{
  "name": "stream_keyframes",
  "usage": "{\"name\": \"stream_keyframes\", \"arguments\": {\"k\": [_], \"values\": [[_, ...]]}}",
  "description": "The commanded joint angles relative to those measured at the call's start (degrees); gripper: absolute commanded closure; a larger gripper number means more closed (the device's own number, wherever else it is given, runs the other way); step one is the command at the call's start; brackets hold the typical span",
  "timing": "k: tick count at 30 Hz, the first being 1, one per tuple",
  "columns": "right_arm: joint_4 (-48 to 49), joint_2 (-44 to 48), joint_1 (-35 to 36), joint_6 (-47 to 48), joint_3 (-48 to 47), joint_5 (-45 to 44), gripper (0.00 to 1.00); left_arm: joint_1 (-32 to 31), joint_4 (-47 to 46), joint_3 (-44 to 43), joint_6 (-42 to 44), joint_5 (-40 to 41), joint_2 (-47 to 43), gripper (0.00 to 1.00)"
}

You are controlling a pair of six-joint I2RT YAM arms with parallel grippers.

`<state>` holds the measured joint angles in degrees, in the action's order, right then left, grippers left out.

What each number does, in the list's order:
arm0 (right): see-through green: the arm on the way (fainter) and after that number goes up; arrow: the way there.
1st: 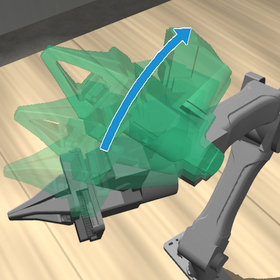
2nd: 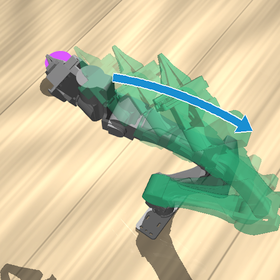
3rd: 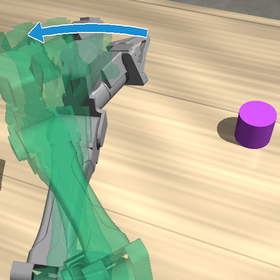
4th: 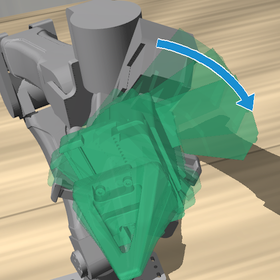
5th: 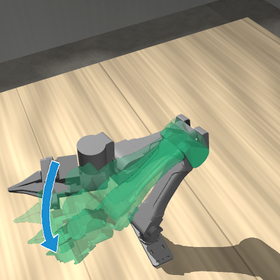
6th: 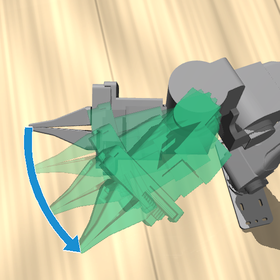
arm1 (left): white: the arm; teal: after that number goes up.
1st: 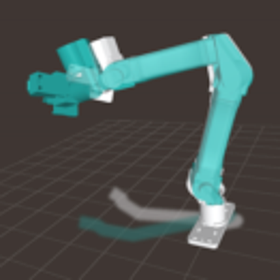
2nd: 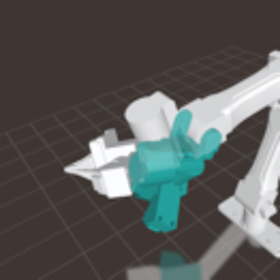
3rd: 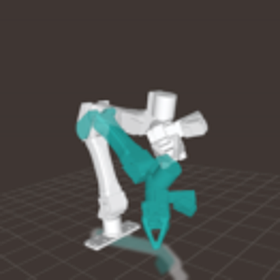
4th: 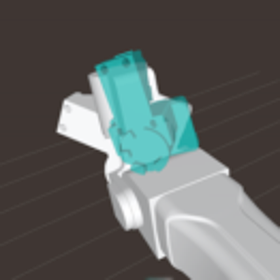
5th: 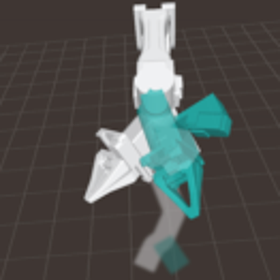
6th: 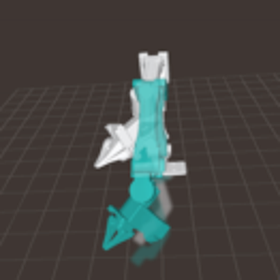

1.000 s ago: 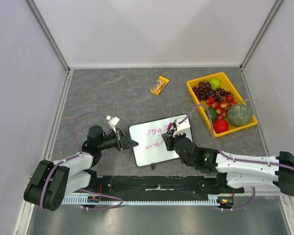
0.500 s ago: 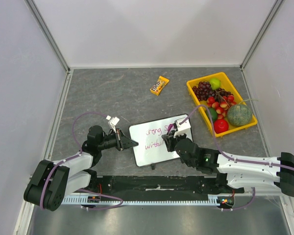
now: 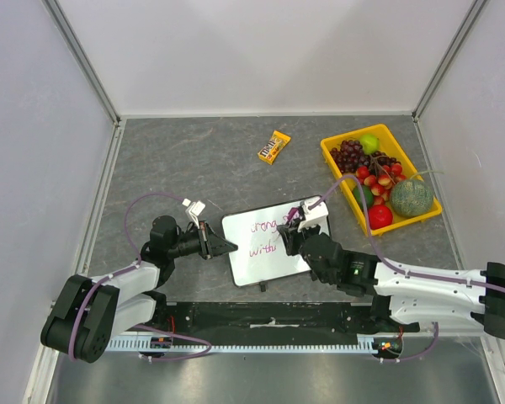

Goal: Write a sentence on the whiteboard
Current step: Write on the whiteboard marker without the cap.

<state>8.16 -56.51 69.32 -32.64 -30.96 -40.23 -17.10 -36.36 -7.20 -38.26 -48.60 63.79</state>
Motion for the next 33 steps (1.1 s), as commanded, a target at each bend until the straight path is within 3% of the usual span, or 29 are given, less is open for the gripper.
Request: {"name": "stream_keyframes", "arguments": {"k": [1,16,26,33], "values": [[1.59,-2.11,-0.33,0.83,-2.53,-2.49,1.00,0.23,2.78,0.96,2.31,3.33,0.02,0.98],[1.77,-5.54,-0.76,-0.84,-0.68,-3.45,1.00,0.40,2.78,1.05,2.31,3.42,-0.24,0.98],[0.27,0.78,-0.76,-0.23,-1.82,-3.36,1.00,0.32,2.78,1.05,2.23,3.51,-0.07,0.98],[-1.13,0.35,-0.76,-0.40,-1.12,-4.07,1.00,0.32,2.78,0.96,2.23,3.51,0.11,0.98]]}}
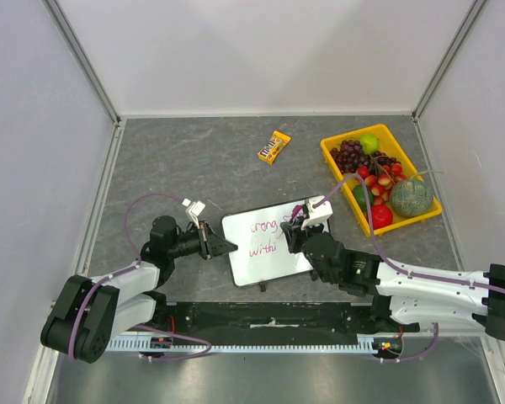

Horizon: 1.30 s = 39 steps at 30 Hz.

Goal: Write a sentence on the whiteboard
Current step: Write on the whiteboard marker without the cap.

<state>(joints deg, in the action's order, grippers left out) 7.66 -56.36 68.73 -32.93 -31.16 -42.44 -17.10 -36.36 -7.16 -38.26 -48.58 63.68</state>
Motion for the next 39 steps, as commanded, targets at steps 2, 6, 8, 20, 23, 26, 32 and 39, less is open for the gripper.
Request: {"name": "stream_keyframes", "arguments": {"k": [2,6,8,20,23,26,32,39], "values": [[-0.54,-0.07,-0.17,-0.47,-0.57,-1.77,1.00,0.40,2.70,0.92,2.23,3.49,0.30,0.98],[-0.10,-1.03,-0.17,-1.00,-0.05,-1.60,1.00,0.32,2.78,0.83,2.31,3.49,0.39,0.98],[0.16,-1.38,-0.17,-1.52,0.13,-1.77,1.00,0.40,2.61,0.83,2.40,3.49,0.48,0.98],[0.87,-2.18,-0.26,-3.46,3.03,-1.78,1.00,0.32,2.78,0.92,2.23,3.49,0.22,0.98],[0.08,-1.48,-0.17,-3.90,3.73,-1.34,1.00,0.32,2.78,0.92,2.31,3.49,0.30,0.98],[-0.54,-0.69,-0.26,-4.60,4.61,-0.90,1.00,0.32,2.78,0.92,2.31,3.49,0.22,0.98],[-1.77,0.98,-0.26,-5.65,6.28,0.25,1.00,0.32,2.78,0.92,2.23,3.49,0.13,0.98],[-1.33,1.16,-0.26,-6.62,7.25,0.60,1.00,0.32,2.78,1.01,2.31,3.49,0.22,0.98]]}}
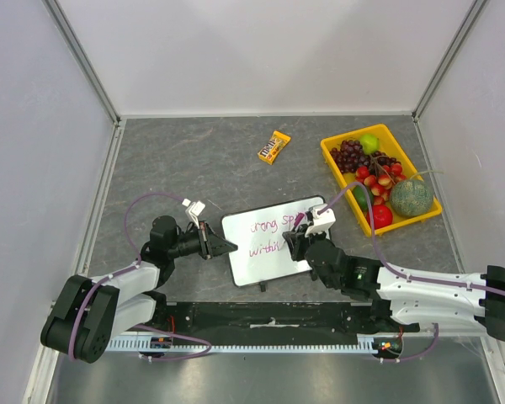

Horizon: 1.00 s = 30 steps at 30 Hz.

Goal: Write a sentence on the whiteboard
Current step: Write on the whiteboard marker without the cap.

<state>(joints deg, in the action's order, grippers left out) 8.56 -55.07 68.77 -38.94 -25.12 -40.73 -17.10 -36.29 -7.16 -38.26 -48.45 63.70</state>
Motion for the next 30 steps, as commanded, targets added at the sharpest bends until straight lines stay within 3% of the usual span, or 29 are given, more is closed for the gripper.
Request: {"name": "stream_keyframes", "arguments": {"k": [1,30], "values": [[-2.14,-0.30,-0.31,-0.53,1.04,-1.28,1.00,0.32,2.72,0.92,2.31,3.36,0.11,0.98],[-1.53,-0.39,-0.83,4.48,-4.93,-5.24,1.00,0.40,2.72,1.09,2.23,3.36,-0.16,0.98]]}}
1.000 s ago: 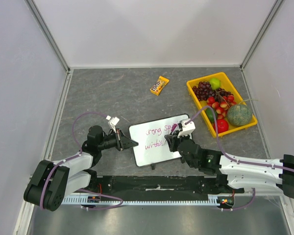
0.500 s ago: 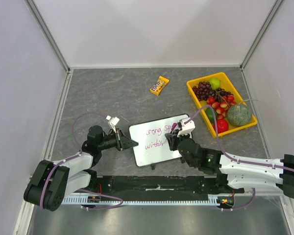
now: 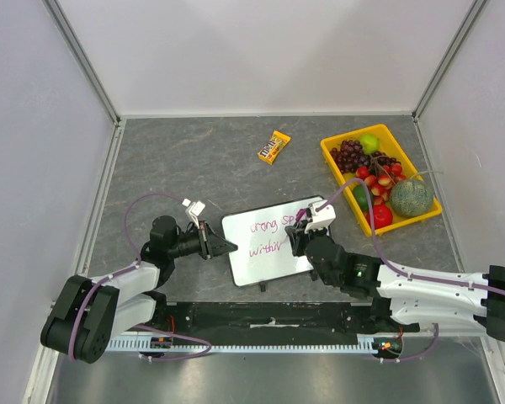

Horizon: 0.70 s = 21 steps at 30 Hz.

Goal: Write a sentence on the whiteboard
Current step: Write on the whiteboard marker without the cap.

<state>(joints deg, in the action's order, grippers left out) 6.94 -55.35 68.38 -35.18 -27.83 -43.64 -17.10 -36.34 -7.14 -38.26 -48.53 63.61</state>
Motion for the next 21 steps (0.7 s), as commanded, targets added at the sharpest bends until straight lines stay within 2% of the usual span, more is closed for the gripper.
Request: {"name": "stream_keyframes", "arguments": {"k": [1,21], "values": [[0.00,-0.11,-0.53,0.64,-2.14,-2.16,1.00,0.32,2.76,1.07,2.23,3.45,-0.16,0.98],[-2.63,1.30,-0.44,-3.32,3.75,2.06,1.00,0.32,2.76,0.98,2.31,3.45,0.02,0.98]]}}
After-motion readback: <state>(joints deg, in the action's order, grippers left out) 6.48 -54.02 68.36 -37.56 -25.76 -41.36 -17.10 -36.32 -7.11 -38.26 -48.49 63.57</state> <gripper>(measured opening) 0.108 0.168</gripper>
